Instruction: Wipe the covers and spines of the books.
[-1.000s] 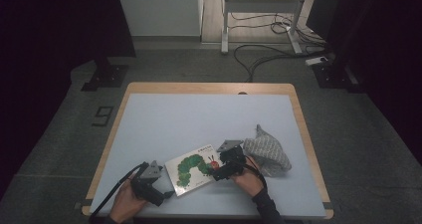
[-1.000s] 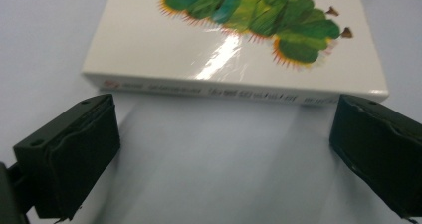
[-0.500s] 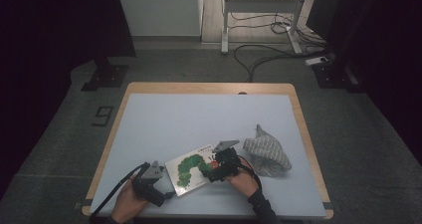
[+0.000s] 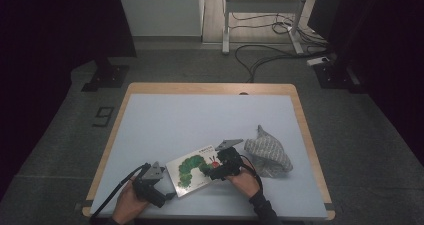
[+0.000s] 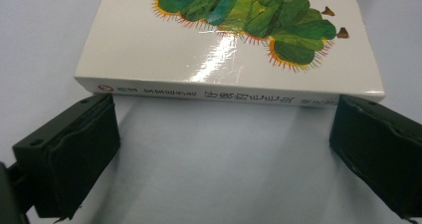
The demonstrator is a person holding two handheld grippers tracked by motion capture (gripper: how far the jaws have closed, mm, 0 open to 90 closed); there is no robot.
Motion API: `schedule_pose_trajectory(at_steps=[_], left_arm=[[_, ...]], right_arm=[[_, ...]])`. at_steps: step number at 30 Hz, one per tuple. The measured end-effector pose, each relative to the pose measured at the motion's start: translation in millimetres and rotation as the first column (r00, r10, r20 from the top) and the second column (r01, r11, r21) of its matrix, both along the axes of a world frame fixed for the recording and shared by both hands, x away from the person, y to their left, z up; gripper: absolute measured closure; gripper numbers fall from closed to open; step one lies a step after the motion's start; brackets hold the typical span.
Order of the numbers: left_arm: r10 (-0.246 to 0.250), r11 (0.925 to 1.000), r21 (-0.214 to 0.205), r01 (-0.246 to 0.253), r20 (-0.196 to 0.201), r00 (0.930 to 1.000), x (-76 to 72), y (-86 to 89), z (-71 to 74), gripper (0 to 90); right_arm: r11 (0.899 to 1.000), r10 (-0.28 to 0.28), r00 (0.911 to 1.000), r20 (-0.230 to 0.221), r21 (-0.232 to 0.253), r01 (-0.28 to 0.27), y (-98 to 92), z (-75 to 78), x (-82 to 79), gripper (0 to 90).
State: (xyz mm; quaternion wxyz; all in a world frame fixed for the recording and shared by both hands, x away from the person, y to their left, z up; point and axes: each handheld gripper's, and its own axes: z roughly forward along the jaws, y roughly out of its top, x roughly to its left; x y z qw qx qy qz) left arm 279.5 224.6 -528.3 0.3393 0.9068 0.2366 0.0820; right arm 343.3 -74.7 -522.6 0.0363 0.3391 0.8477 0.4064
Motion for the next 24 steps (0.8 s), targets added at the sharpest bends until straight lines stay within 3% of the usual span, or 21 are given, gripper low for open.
schedule_pose_trajectory(at_steps=[15,24], left_arm=[[-0.001,1.0000,-0.001,0.001,-0.002,1.0000,0.2,0.1,0.0,0.0],[0.000,1.0000,0.000,0.000,0.000,1.0000,0.0,0.1,0.0,0.0]], right_arm=[[0.997,-0.014,0.9997,-0.020,0.073,0.015,-6.4,12.6,1.2,8.9],[0.997,-0.020,0.9993,-0.031,0.069,0.022,-6.2,21.3,0.0,9.4]])
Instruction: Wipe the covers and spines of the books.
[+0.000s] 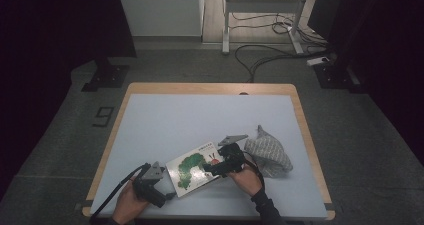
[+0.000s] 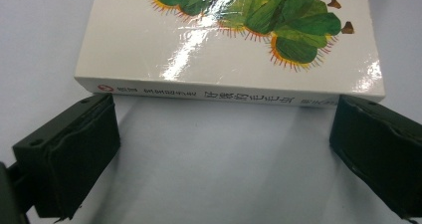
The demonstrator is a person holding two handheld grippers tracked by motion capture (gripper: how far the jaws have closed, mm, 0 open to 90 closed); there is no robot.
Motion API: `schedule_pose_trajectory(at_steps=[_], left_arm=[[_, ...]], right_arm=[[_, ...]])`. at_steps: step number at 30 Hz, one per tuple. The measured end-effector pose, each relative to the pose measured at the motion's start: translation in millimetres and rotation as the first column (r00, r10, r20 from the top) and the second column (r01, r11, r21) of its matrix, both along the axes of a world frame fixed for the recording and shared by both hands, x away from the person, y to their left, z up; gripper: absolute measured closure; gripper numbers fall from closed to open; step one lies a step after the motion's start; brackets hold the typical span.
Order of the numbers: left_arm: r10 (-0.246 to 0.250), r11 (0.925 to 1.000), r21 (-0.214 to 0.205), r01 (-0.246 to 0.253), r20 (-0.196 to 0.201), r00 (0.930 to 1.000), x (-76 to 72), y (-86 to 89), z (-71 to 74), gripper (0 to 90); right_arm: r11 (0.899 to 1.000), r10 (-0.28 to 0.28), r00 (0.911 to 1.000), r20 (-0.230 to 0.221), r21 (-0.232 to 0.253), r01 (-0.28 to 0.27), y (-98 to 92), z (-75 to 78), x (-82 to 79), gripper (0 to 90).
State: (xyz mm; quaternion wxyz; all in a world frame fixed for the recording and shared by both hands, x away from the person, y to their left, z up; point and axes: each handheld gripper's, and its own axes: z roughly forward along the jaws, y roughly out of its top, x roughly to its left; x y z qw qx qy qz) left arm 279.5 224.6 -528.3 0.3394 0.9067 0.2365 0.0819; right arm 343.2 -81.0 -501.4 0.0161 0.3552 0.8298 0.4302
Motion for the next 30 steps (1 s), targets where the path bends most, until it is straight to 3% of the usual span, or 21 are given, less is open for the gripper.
schedule_pose_trajectory(at_steps=[17,30], left_arm=[[0.001,1.0000,-0.001,-0.001,0.001,1.0000,-0.1,-0.1,-0.1,0.0],[0.001,1.0000,-0.001,-0.001,0.001,1.0000,-0.1,-0.1,0.0,0.0]], right_arm=[[1.000,-0.016,0.9980,-0.062,0.019,0.017,-8.2,-0.5,-8.5,9.9],[1.000,-0.015,0.9971,-0.075,0.022,0.017,-14.5,4.2,-19.8,10.5]])
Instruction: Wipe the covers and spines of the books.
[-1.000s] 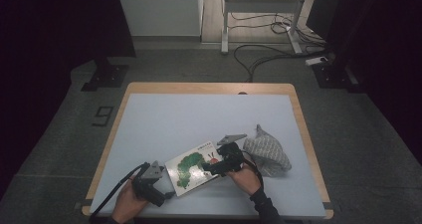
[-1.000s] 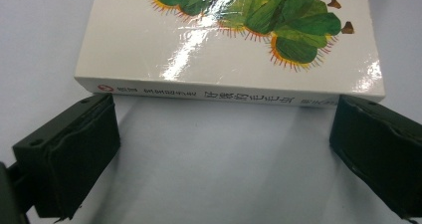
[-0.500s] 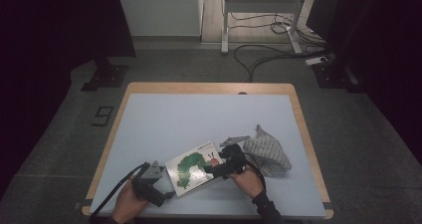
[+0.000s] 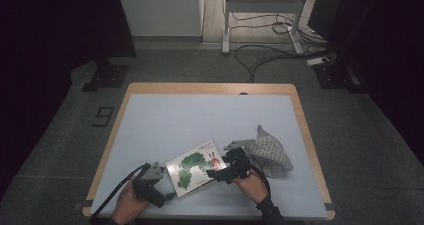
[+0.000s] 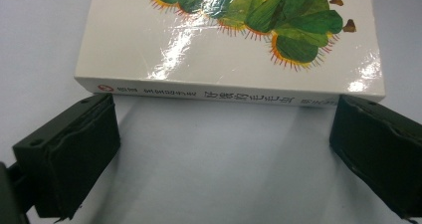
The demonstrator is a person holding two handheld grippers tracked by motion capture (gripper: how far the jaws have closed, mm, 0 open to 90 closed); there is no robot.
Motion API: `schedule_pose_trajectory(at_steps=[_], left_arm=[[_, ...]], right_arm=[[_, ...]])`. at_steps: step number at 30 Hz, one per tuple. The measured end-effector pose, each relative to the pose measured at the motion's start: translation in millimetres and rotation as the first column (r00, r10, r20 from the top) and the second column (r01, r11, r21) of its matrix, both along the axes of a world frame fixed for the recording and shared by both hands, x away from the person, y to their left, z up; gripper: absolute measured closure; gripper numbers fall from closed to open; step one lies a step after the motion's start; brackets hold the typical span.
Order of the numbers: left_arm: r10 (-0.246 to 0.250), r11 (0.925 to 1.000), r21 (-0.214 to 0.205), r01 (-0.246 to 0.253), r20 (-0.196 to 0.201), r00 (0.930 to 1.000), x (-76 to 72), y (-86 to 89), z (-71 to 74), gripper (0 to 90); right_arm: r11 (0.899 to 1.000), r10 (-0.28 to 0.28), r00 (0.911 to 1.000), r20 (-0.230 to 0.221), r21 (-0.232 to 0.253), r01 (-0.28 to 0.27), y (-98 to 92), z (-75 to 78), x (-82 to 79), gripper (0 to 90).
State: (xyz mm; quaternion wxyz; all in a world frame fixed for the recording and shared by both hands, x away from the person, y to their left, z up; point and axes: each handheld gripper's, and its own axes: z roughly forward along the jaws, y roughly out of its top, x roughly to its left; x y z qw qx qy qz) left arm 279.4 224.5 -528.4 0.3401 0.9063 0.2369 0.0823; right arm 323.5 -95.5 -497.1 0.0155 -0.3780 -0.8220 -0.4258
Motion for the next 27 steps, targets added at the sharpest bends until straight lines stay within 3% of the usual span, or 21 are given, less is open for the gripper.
schedule_pose_trajectory(at_steps=[4,6,7,14,16,19,21,27], left_arm=[[0.000,1.0000,0.000,0.000,0.000,1.0000,0.1,0.0,0.0,0.0],[0.000,1.0000,0.000,0.000,0.000,1.0000,0.1,0.0,0.0,0.0],[-0.001,1.0000,0.000,0.001,0.000,1.0000,0.1,0.0,0.1,0.0],[0.000,1.0000,0.000,0.000,0.000,1.0000,0.1,0.0,0.1,0.0],[0.000,1.0000,0.000,0.000,0.000,1.0000,0.1,0.1,0.1,0.0],[0.000,1.0000,0.000,0.000,-0.001,1.0000,0.1,0.1,0.1,0.0],[0.000,1.0000,0.001,0.000,0.000,1.0000,0.1,0.0,0.1,0.0],[0.005,1.0000,0.005,-0.005,0.002,1.0000,-1.3,-0.1,0.3,0.0]], right_arm=[[1.000,0.004,1.0000,-0.008,0.013,-0.004,-2.1,2.7,-2.4,12.2],[0.998,0.040,0.9981,-0.046,0.060,-0.038,-1.6,2.2,-4.0,12.6],[0.998,0.040,0.9981,-0.046,0.060,-0.038,-1.6,2.2,-4.0,12.6],[0.998,0.067,0.9976,-0.014,0.014,-0.067,1.7,7.7,-0.1,13.7],[0.992,0.126,0.9920,0.008,-0.012,-0.126,2.4,10.7,6.4,14.3],[0.986,0.165,0.9863,0.008,-0.028,-0.164,4.2,13.0,10.5,14.4],[0.976,0.206,0.9786,0.004,-0.072,-0.205,8.8,17.3,14.8,14.4],[0.970,0.210,0.9778,-0.007,-0.128,-0.209,13.5,19.2,19.8,20.0]])
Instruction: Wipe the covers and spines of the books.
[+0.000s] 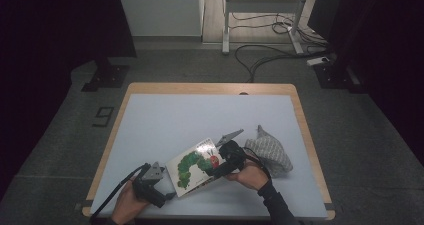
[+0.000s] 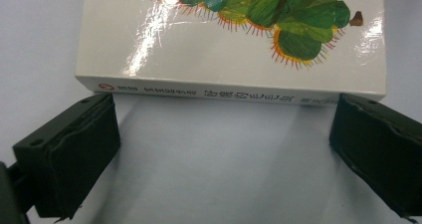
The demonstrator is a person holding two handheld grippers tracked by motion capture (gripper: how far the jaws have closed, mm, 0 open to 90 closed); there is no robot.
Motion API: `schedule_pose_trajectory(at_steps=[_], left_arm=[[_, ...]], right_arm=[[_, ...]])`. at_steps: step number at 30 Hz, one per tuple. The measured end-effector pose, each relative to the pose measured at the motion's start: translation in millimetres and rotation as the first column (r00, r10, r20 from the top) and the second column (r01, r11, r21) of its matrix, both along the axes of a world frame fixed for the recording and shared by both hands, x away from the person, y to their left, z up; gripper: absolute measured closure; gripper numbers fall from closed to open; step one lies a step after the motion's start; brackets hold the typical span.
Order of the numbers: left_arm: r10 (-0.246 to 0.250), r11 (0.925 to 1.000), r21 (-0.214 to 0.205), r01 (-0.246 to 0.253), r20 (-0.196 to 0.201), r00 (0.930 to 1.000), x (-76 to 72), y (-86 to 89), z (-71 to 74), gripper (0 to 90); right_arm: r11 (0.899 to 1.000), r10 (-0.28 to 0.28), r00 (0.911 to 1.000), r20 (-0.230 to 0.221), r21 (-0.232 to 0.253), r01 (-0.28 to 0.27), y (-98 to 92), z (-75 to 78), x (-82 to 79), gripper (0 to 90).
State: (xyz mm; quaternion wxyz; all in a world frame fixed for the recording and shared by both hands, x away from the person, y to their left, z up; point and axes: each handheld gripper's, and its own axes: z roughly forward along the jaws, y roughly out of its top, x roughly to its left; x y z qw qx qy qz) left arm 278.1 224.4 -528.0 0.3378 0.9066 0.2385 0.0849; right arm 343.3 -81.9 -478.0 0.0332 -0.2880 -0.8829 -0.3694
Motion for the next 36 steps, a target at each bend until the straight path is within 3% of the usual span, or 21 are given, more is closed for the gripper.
schedule_pose_trajectory(at_steps=[6,17,25,30,36], left_arm=[[0.010,1.0000,-0.002,-0.010,0.003,0.9999,-1.4,0.2,0.4,0.7],[0.011,0.9999,-0.002,-0.011,-0.002,0.9999,-1.1,0.3,0.4,0.4],[0.057,0.9980,0.027,-0.057,0.000,0.9984,-3.4,5.1,4.2,0.0],[0.071,0.9970,-0.031,-0.071,-0.015,0.9974,-2.9,12.1,11.8,0.0],[0.077,0.9962,-0.040,-0.078,-0.024,0.9968,-2.0,13.6,14.0,0.0]], right_arm=[[0.999,0.019,0.9998,-0.009,-0.028,-0.019,-0.9,-3.3,0.3,28.5],[0.998,0.054,0.9986,-0.001,-0.017,-0.054,-7.1,-1.8,2.9,38.9],[0.998,0.064,0.9976,0.026,-0.014,-0.063,-8.9,1.7,-1.0,44.2],[0.999,0.054,0.9979,0.036,-0.003,-0.054,-10.9,0.5,-4.8,47.4],[0.999,0.043,0.9984,0.038,0.008,-0.043,-14.9,-2.3,-8.7,49.8]])
